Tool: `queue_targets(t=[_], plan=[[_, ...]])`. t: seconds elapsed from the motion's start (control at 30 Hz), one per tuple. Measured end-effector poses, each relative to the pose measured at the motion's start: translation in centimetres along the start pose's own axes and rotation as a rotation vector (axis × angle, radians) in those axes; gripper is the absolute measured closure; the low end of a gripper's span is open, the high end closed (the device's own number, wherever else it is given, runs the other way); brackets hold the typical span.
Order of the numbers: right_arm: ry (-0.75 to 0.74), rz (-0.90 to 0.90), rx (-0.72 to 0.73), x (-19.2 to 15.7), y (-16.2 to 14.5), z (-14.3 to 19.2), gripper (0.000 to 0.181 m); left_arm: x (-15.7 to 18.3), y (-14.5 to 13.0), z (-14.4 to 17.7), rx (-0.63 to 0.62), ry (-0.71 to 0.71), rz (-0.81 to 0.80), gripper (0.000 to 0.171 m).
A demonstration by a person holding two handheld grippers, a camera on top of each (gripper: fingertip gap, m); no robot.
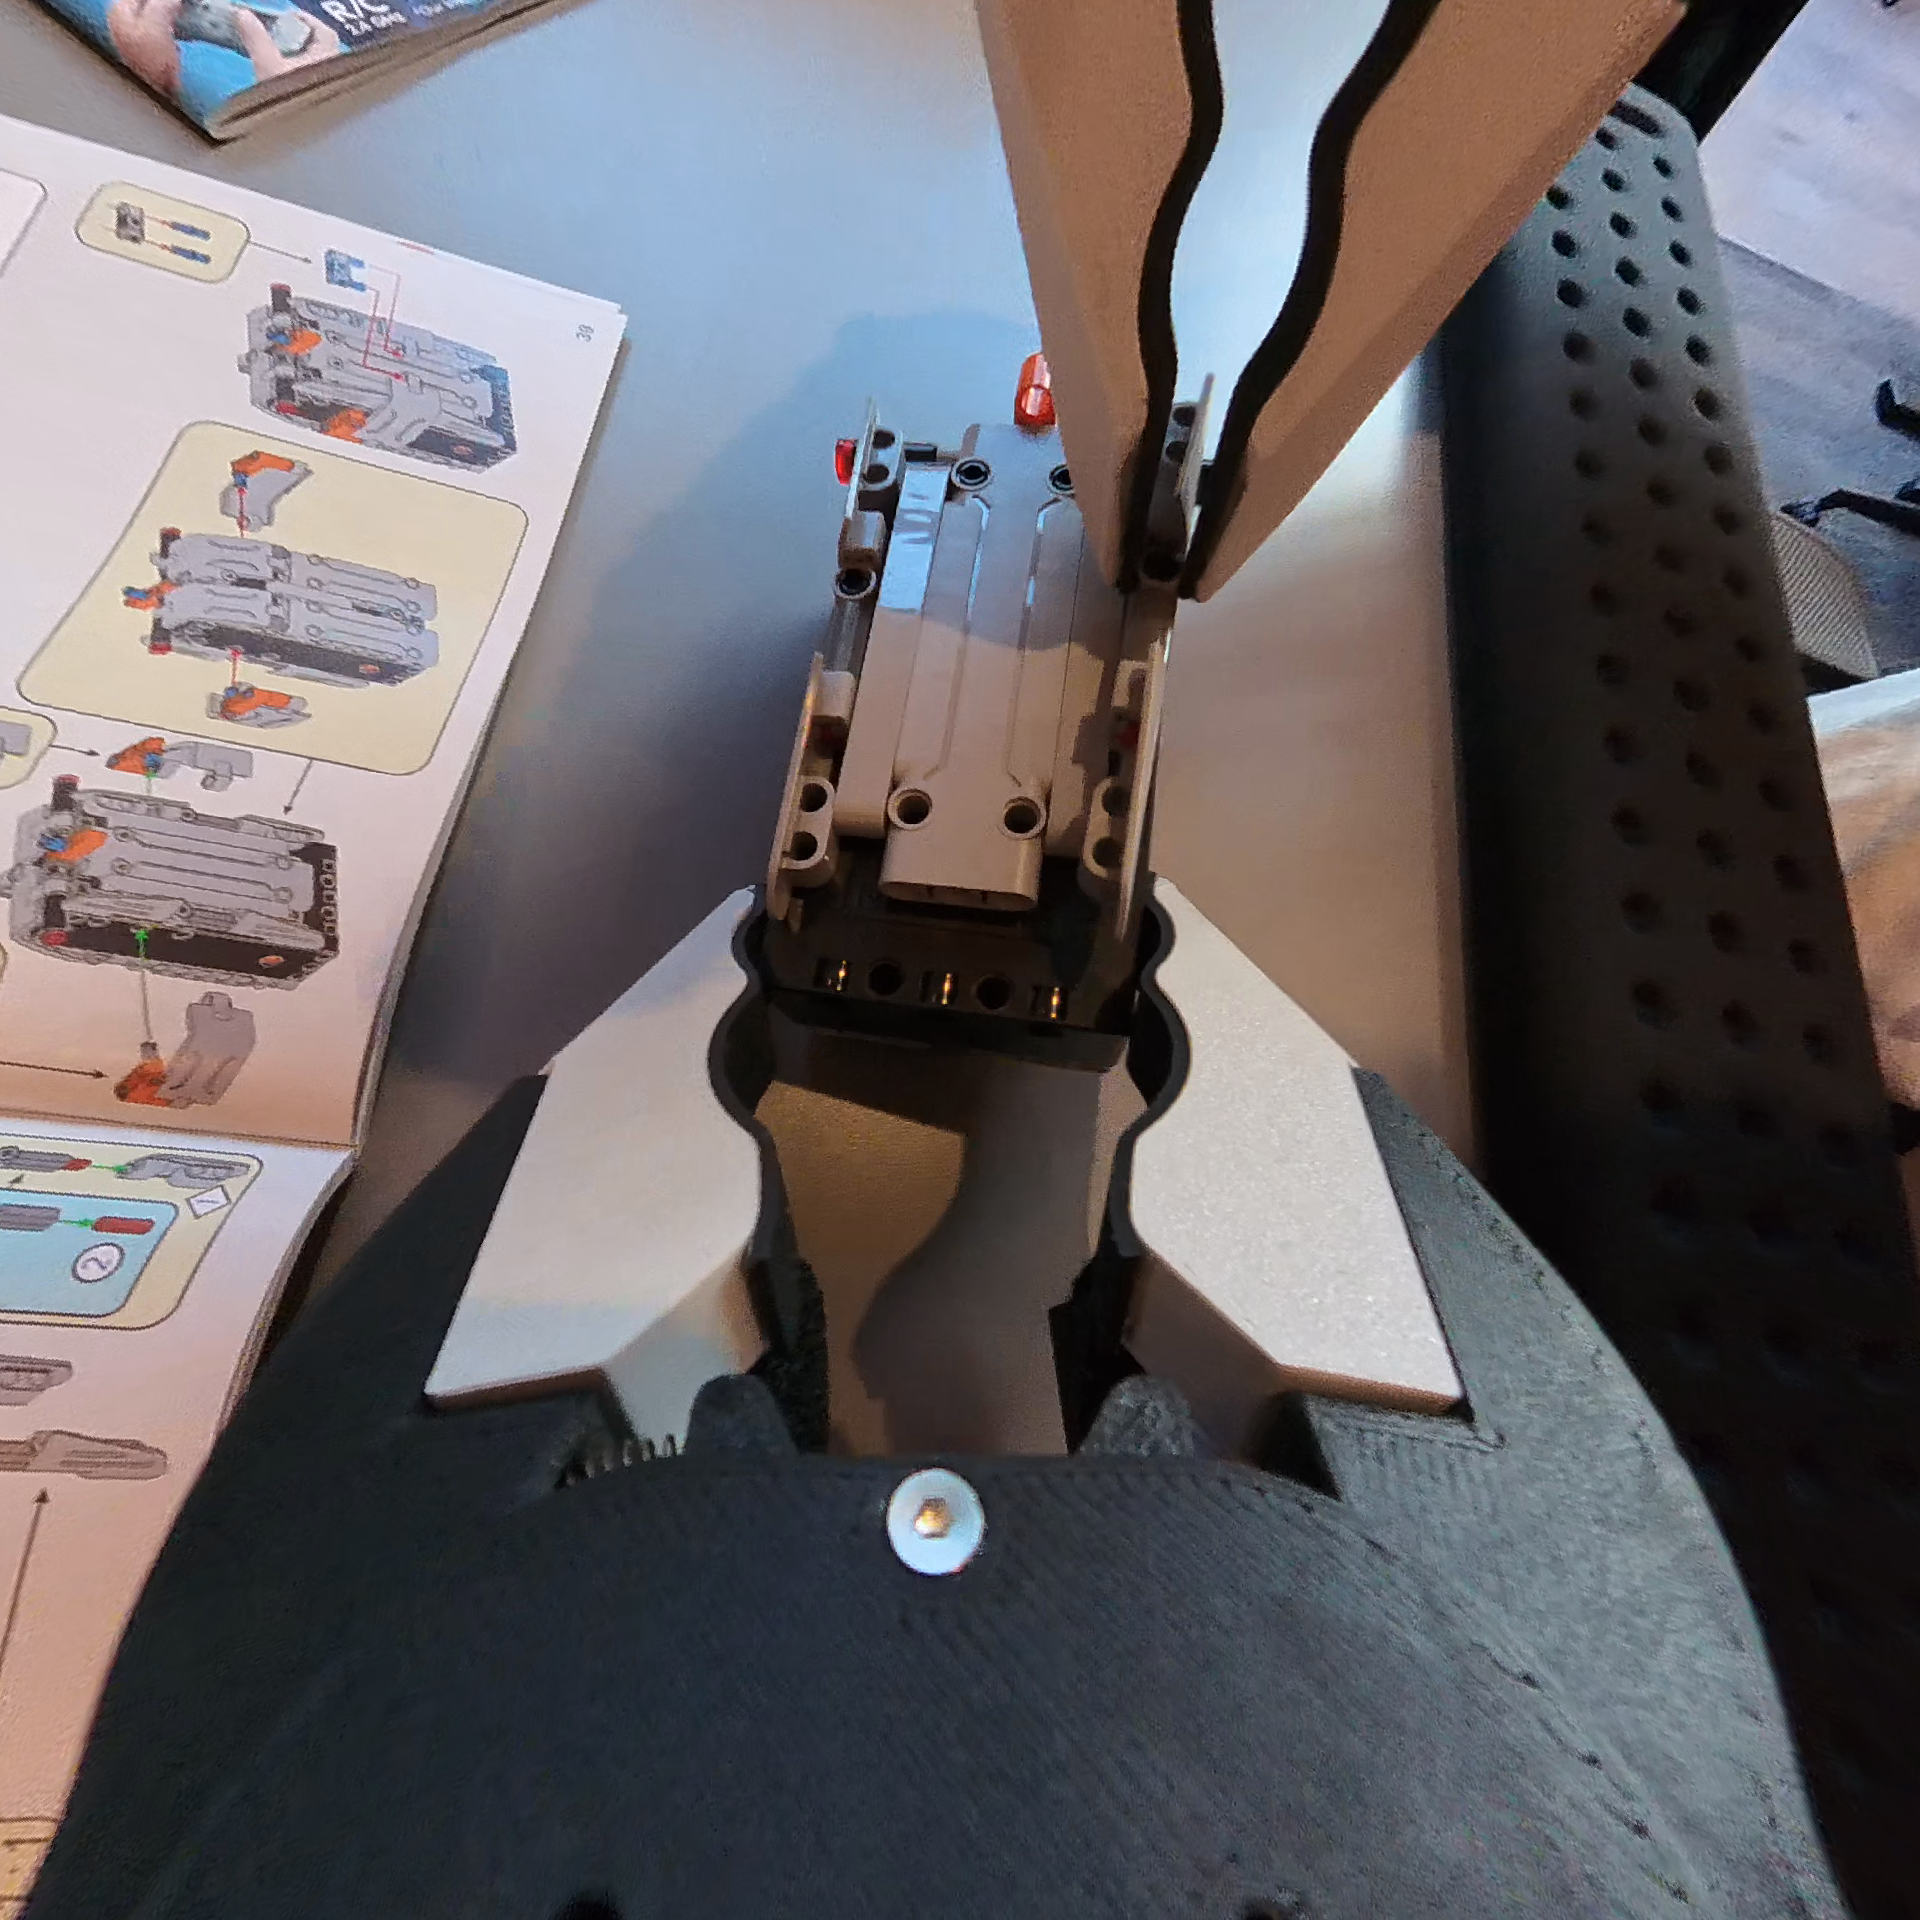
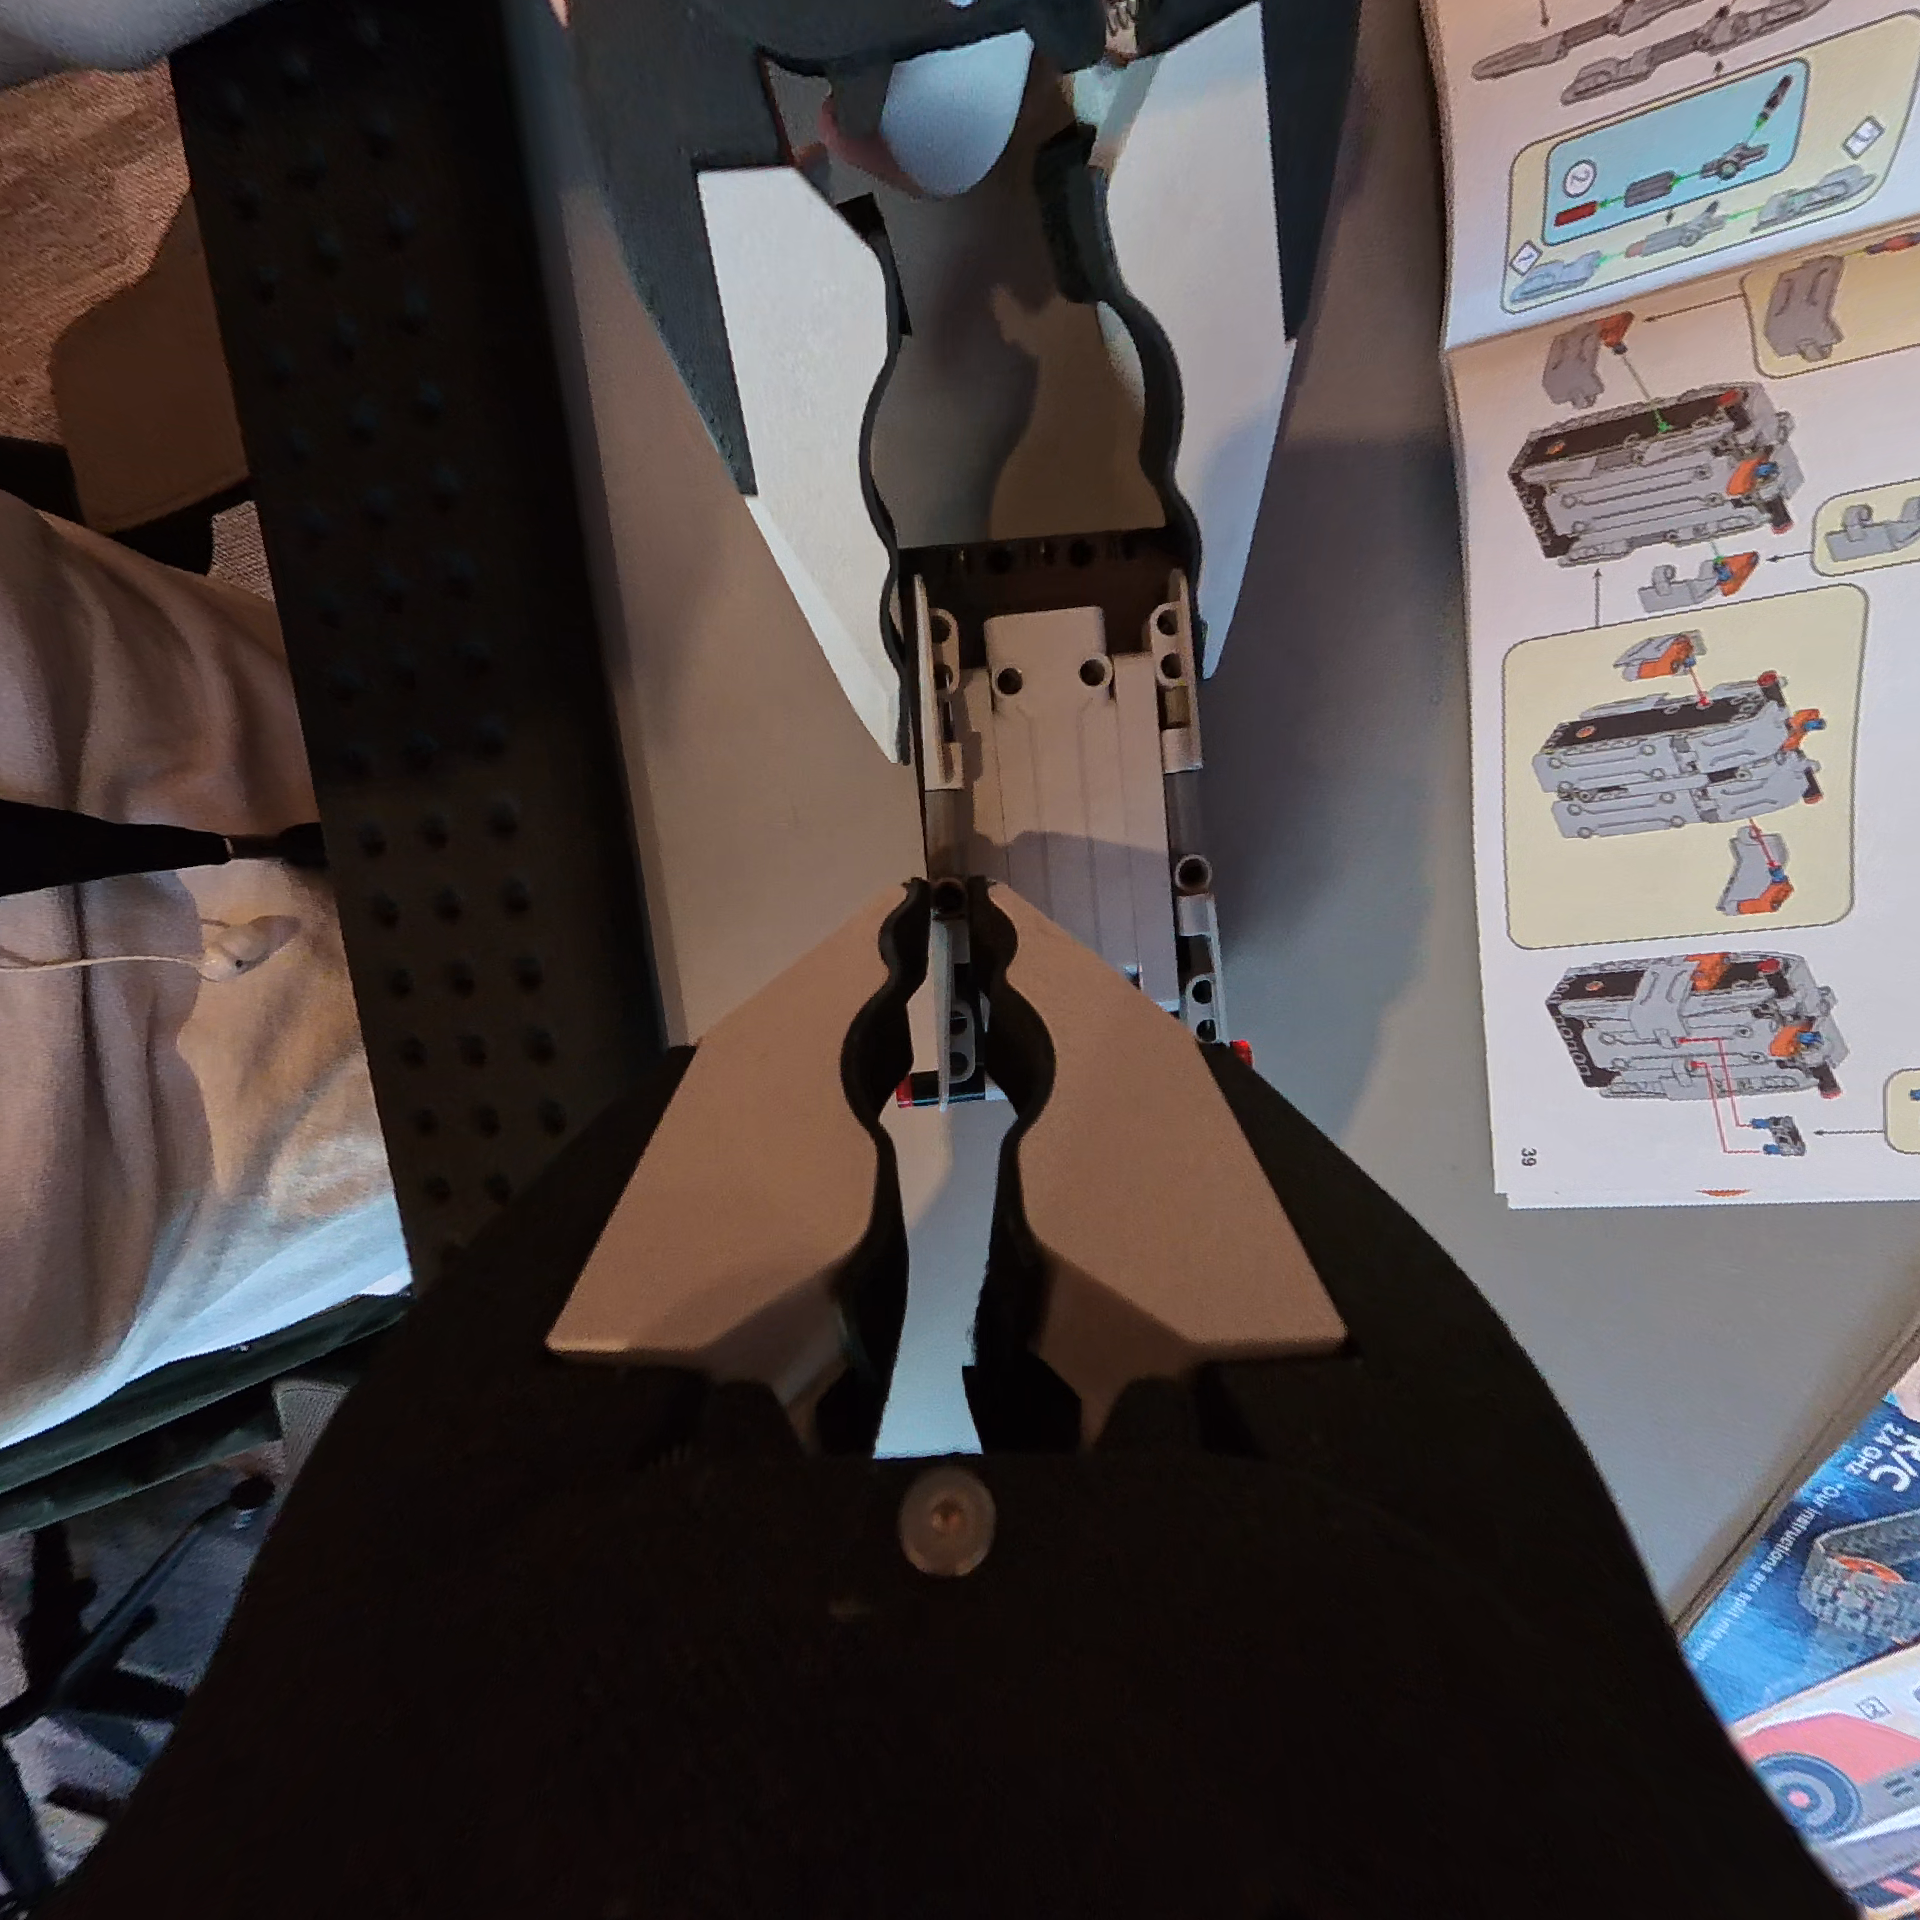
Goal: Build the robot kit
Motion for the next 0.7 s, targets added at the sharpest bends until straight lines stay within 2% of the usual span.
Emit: queue_targets(t=[0.23, 0.43, 0.6, 0.7], plan=[[0.064, -0.055, -0.061, 0.9, 0.6, -0.1, 0.175, -0.3, 0.0, 0.2, 0.024, -0.035, 0.05, 0.105], [0.126, -0.014, -0.109, 1.9, 1.4, 0.1, 0.175, -0.8, 0.0, 0.6, 0.087, -0.129, 0.191, 0.105], [0.172, -0.005, -0.104, 2.7, 1.6, 0.2, 0.176, -1.2, -0.1, 0.9, 0.133, -0.185, 0.279, 0.105], [0.129, 0.05, -0.074, 2.3, 1.4, 0.4, 0.176, -1.3, -0.1, 0.9, 0.138, -0.191, 0.289, 0.105]])
Point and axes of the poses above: each gripper's, where its closed fingertips meet, z back along the fingers, y out of its top, x = y × z across the jaws, the point moved 10 cm from there along z, back along the fingers, and after that the axes turned 13 degrees about -y, right-handed, at the moved point
